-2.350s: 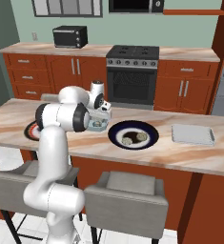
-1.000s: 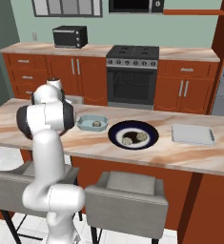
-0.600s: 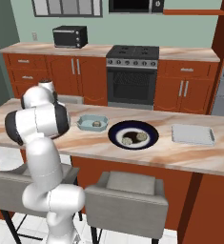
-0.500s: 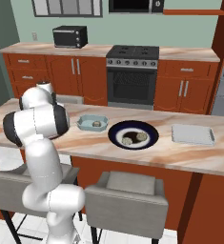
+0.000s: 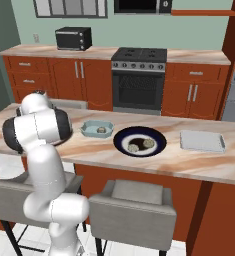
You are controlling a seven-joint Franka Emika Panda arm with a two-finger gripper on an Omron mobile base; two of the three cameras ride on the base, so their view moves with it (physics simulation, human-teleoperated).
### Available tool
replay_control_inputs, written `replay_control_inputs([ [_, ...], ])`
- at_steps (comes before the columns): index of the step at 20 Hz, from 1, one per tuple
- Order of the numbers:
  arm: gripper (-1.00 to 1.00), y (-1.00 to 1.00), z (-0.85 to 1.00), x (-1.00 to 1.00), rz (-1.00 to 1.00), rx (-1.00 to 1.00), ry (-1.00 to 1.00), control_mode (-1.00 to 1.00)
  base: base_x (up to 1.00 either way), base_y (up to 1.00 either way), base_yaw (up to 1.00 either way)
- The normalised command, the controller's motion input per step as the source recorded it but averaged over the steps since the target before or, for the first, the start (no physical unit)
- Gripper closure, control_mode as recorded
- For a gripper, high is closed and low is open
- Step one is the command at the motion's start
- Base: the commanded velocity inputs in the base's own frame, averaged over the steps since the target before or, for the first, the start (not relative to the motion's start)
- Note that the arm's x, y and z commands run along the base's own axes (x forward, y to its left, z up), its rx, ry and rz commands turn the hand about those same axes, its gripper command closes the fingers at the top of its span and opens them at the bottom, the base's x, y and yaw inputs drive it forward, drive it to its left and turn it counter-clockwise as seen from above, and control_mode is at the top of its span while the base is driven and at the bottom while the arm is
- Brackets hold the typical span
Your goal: Place two dumplings into each of the tupperware containers and then place the containers in the fridge.
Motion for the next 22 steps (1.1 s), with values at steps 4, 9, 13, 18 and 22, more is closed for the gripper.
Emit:
replay_control_inputs([
  [4,-1.00,0.37,0.00,0.39,0.08,0.00,0.00,-1.00,0.00,0.00,0.00],
  [9,-1.00,0.20,-0.02,0.45,0.04,0.00,0.00,-1.00,0.00,0.00,0.00],
  [13,-1.00,0.21,-0.22,0.40,0.05,0.00,0.00,-1.00,0.00,0.00,0.00],
  [18,-1.00,0.24,-0.64,0.05,0.05,0.00,0.03,-1.00,0.00,0.00,0.00],
  [22,-1.00,0.17,-0.22,0.16,0.03,0.01,0.02,-1.00,0.00,0.00,0.00],
])
